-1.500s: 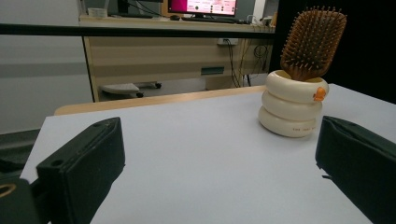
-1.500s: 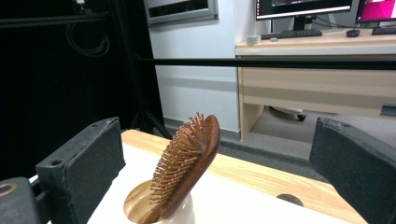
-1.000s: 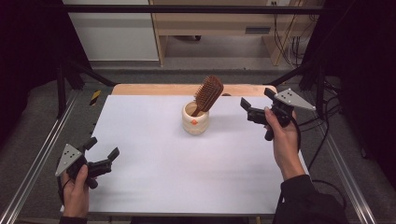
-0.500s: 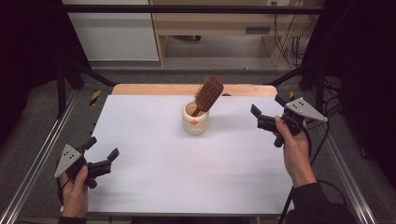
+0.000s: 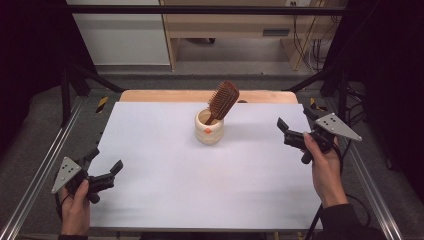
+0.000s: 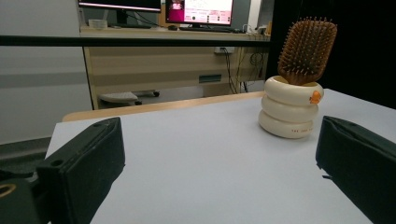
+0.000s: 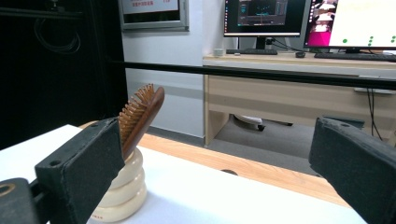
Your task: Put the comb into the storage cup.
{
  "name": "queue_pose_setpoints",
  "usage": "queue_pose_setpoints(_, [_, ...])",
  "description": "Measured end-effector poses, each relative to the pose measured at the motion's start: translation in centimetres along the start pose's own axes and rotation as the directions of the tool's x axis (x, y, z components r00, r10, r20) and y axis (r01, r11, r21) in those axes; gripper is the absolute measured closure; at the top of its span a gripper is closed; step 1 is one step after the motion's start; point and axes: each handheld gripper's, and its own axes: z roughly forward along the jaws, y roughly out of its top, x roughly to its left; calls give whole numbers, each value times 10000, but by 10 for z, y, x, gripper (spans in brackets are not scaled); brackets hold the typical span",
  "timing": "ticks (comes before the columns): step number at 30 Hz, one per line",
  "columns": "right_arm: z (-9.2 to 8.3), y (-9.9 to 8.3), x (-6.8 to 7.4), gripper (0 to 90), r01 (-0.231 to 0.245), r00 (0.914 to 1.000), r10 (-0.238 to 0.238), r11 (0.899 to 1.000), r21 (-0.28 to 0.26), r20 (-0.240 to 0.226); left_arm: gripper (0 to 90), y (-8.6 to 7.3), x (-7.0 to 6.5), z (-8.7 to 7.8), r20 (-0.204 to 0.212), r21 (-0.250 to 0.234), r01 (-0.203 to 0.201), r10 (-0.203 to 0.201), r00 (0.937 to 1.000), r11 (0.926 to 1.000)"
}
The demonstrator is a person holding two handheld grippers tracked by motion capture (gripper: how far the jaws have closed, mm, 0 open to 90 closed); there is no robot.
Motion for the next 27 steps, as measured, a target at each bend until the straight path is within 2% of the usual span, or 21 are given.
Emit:
queue_pose_setpoints(14, [-18, -17, -5, 31, 124, 9998, -125, 9999, 76, 137, 16, 0, -1, -1, 98, -33, -39, 39, 9999, 10000])
queue_pose_setpoints(27, [-35, -43, -7, 31, 135, 9996, -141, 9997, 225, 250, 15, -1, -3, 0, 189, -61, -95, 96, 9998, 9999])
